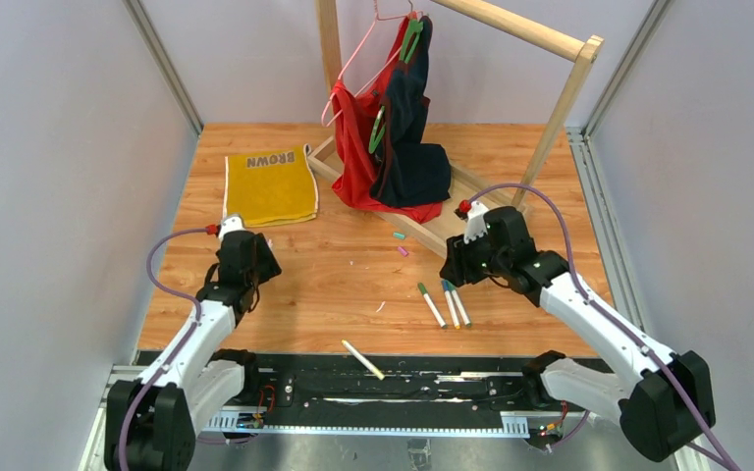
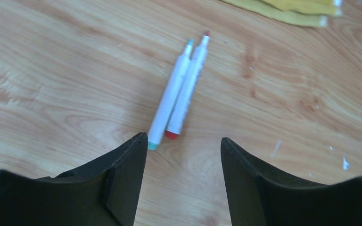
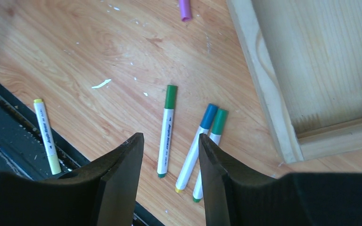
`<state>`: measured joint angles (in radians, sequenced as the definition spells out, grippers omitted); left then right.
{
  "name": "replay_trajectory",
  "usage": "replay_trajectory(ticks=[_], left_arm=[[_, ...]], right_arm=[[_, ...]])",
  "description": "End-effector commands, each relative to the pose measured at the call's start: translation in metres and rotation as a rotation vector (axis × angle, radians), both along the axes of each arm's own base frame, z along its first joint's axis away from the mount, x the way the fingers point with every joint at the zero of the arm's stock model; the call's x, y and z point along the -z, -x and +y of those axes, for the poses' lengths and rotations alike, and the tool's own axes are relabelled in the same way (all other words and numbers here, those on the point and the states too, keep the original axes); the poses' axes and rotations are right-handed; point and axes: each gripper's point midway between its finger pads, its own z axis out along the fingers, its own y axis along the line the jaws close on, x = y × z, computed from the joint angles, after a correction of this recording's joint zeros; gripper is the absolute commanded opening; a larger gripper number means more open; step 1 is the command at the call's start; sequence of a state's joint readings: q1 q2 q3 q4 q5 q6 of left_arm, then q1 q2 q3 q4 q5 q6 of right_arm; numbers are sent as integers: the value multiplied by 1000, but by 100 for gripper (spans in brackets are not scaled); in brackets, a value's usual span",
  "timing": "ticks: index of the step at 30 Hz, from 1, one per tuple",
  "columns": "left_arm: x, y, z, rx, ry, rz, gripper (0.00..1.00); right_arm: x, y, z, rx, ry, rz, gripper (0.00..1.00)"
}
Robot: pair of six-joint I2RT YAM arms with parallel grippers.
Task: Insert the pens into the pen caps
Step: Pick up the pen from the center of the board.
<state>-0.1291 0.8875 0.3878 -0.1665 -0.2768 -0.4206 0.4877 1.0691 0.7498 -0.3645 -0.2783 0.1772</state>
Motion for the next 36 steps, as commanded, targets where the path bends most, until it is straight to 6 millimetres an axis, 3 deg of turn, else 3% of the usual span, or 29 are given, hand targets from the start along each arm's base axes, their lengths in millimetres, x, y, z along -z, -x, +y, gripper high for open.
replay_trajectory(ticks=[1,6,22,36], left_arm=[[4,-6,19,-81,22,42,61],[16,-12,30,-116,36,113,54],[30,-22,33,-99,2,224,35],[46,-24,31,-65,-9,324,33]], right_arm=[[-17,3,12,-54,-114,-72,47],[-23,9,13,-60,-147,-94,46],[-21,13,14,-59,-164,-90,44],[-20,13,14,-59,-163,-84,44]])
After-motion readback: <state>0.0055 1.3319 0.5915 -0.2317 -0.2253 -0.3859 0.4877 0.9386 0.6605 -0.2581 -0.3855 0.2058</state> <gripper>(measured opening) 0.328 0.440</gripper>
